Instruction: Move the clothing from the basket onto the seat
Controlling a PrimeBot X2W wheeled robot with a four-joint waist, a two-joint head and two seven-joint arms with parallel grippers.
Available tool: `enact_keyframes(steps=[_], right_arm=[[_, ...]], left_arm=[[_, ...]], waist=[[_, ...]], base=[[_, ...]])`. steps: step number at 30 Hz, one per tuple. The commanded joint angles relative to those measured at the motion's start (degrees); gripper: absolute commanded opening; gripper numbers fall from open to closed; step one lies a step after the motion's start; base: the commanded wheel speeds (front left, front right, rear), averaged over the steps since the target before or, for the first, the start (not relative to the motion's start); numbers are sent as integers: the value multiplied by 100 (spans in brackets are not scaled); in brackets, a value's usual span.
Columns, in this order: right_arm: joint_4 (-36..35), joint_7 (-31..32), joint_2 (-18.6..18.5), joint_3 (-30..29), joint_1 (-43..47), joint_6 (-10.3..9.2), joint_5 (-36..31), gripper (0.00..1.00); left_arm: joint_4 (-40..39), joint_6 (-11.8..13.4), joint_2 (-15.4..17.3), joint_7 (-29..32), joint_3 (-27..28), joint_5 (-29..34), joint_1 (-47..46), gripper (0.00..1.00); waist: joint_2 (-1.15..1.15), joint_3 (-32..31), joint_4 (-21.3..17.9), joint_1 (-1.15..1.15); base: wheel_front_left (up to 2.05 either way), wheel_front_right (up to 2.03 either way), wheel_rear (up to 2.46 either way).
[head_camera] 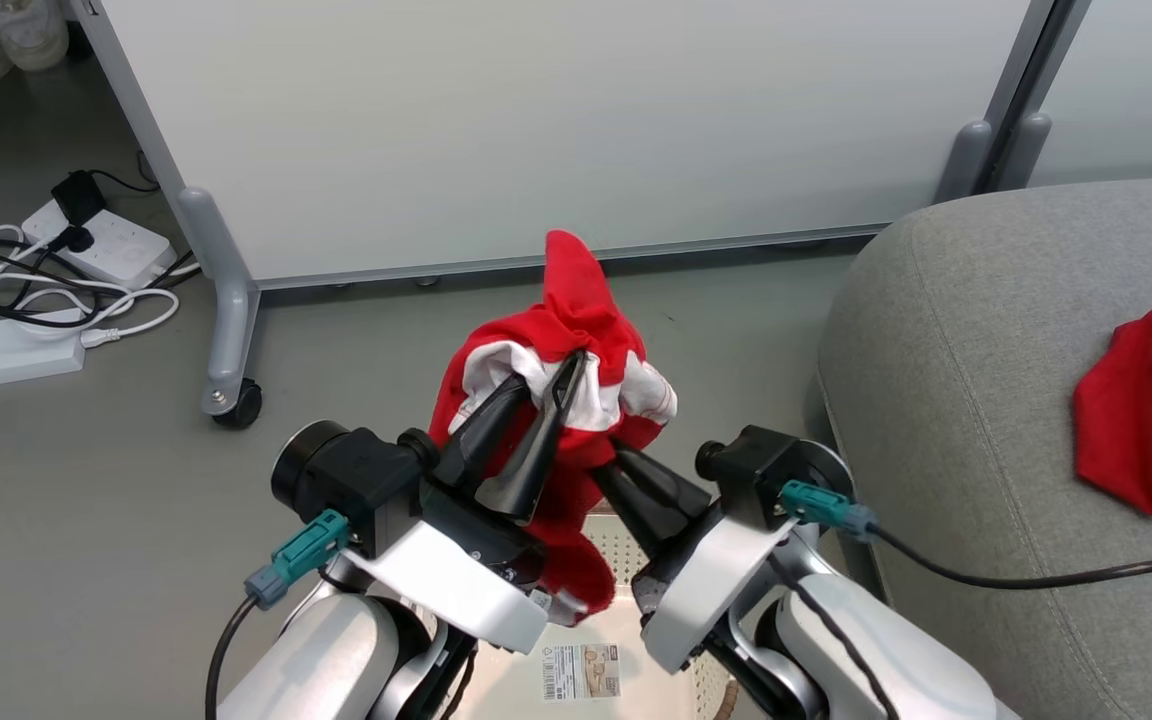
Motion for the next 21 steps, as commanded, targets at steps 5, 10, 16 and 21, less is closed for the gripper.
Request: enact_keyframes(steps=[5, 10, 16, 21], right_arm=[[-102, -147, -133, -333, -33, 4, 74, 0], [-228, -100, -283, -827, 64, 4, 32, 0], [-299, 67, -482, -1432, 299, 4, -48, 0], [-369, 200, -587, -1904, 586, 4, -191, 0]], left_arm=[[-31, 94, 72, 4, 36, 81, -28, 100], [-14, 58, 152, 148, -101, 165, -31, 100], [59, -72, 249, 342, -457, 340, 44, 100], [188, -216, 253, 490, -771, 390, 139, 100]], waist=[[0, 18, -71, 0], [0, 55, -180, 0], [0, 112, -306, 0], [0, 146, -433, 0]], base=[[0, 0, 0], [0, 0, 0], [0, 0, 0], [0, 0, 0]])
